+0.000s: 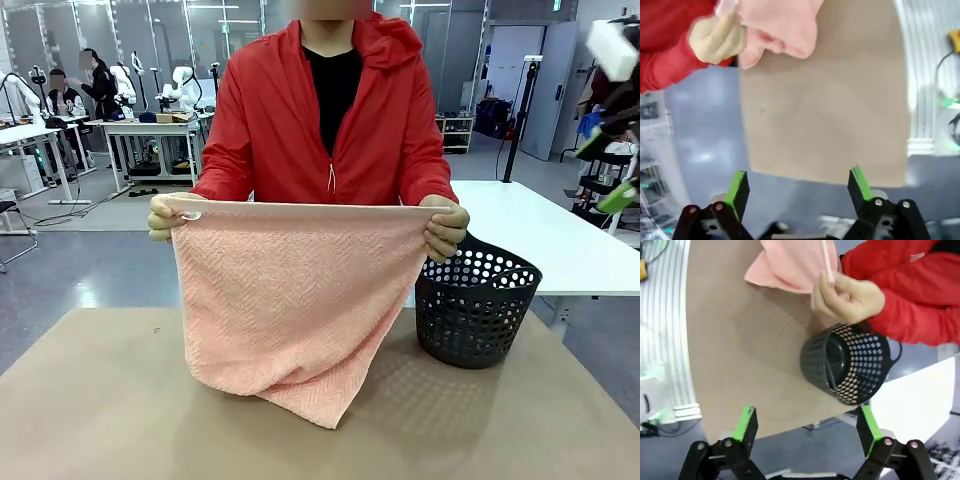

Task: Fold the towel.
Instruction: Grab the top end of the 100 cm Hotel Towel extended by the human.

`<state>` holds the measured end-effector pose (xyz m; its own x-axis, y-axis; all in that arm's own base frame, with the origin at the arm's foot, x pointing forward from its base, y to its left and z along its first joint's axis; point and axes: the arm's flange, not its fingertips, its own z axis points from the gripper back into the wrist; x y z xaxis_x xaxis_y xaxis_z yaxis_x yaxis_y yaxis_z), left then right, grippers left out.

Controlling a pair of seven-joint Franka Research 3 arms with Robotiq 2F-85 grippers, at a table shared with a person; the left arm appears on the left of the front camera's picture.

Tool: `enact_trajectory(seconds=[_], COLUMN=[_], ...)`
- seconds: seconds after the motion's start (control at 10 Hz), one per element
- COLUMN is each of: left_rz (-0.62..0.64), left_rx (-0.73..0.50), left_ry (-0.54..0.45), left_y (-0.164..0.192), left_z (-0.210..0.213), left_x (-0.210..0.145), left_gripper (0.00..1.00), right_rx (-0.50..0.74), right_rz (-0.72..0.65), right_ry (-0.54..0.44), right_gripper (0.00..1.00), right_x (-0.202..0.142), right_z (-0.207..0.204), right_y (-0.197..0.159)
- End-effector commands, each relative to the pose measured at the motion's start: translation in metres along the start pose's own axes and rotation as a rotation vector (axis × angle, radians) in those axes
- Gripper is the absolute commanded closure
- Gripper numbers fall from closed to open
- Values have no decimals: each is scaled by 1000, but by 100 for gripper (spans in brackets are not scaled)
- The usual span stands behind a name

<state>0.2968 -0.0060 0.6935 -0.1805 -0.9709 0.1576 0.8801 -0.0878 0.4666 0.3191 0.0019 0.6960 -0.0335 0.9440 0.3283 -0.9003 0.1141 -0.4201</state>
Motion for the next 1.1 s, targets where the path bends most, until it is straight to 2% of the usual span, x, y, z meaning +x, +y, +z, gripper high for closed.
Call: enact_trajectory(seconds=[0.0, 0.3, 0.4, 0.5, 0.8, 0.9, 1.0], left_rz=[-108, -90, -49, -130, -130, -127, -120], left_rx=[131, 119, 139, 106, 106, 105, 113], left_ry=[30, 14, -67, 20, 20, -8, -28], left_y=[-10, -6, -3, -6, -6, -5, 5], left_z=[-22, -30, -20, -29, -29, -29, -5], left_x=[5, 8, 1, 13, 13, 9, 41], left_gripper=[0, 0, 0, 0, 0, 0, 0], right_rx=[-8, -13, 14, 0, 0, 9, 25], right_rz=[69, 57, 2, 102, 102, 98, 93], right_ry=[55, 53, 21, 43, 43, 30, 24], right_gripper=[0, 0, 0, 0, 0, 0, 0], right_x=[16, 26, 19, 31, 31, 30, 56], right_z=[-27, -36, -34, -36, -36, -37, -34], right_y=[5, 5, 4, 6, 6, 6, -5])
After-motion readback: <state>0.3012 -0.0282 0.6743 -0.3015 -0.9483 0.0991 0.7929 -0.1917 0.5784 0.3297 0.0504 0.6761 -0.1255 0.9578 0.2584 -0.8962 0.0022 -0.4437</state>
